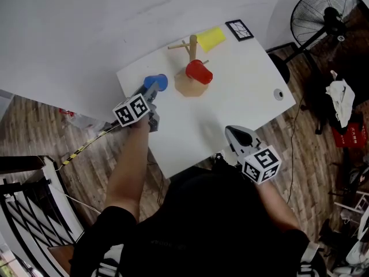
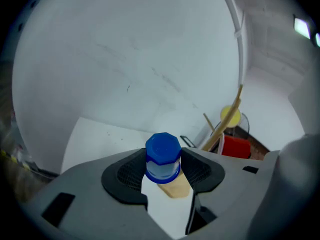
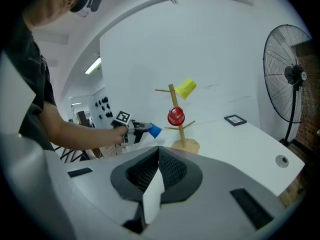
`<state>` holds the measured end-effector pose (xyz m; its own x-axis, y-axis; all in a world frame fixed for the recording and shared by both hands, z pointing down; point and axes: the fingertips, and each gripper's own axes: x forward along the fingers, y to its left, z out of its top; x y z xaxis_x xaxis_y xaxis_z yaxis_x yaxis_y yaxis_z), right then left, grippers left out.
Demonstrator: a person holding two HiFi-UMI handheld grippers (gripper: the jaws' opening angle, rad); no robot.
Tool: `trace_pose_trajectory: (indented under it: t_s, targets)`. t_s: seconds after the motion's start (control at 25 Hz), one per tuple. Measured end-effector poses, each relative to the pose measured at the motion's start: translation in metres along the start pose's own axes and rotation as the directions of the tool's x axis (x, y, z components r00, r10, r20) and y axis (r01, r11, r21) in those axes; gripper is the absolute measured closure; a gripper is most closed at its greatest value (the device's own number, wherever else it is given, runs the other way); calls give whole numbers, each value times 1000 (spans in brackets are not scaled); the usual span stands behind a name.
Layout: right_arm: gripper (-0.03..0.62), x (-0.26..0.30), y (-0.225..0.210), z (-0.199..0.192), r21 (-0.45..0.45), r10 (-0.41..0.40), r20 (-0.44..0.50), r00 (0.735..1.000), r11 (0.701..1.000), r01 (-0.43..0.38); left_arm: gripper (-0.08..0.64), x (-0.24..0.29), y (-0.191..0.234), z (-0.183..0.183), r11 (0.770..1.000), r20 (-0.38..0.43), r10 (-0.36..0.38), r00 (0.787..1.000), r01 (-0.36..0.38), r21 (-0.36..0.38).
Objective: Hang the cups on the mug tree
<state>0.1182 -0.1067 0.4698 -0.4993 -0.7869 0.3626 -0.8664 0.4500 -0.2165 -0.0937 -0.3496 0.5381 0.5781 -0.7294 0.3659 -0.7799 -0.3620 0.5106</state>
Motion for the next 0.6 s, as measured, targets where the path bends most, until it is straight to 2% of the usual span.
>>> trace_pose_trajectory:
  t_s: [0.08,0.16,0.32,0.6]
  targets:
    - [584,2,0,2,5,6,4,1000,1000,-6,333,-7,-3,9,994,55,-30,998,36,-108]
    - [584,4,1,4,1,13,7,1000,1000,-13,333,-10,-8,14,985,84,-51,995,64,-157]
    - [584,6,0,6,-3,21,4,1000,1000,-21,333,-10,-21,21,979,108,-89,990,107,-176]
    - [584,6,-5,5,5,13,10,1000,1000,-13,333,3,-39,13,976,86,-129,988,141,-163]
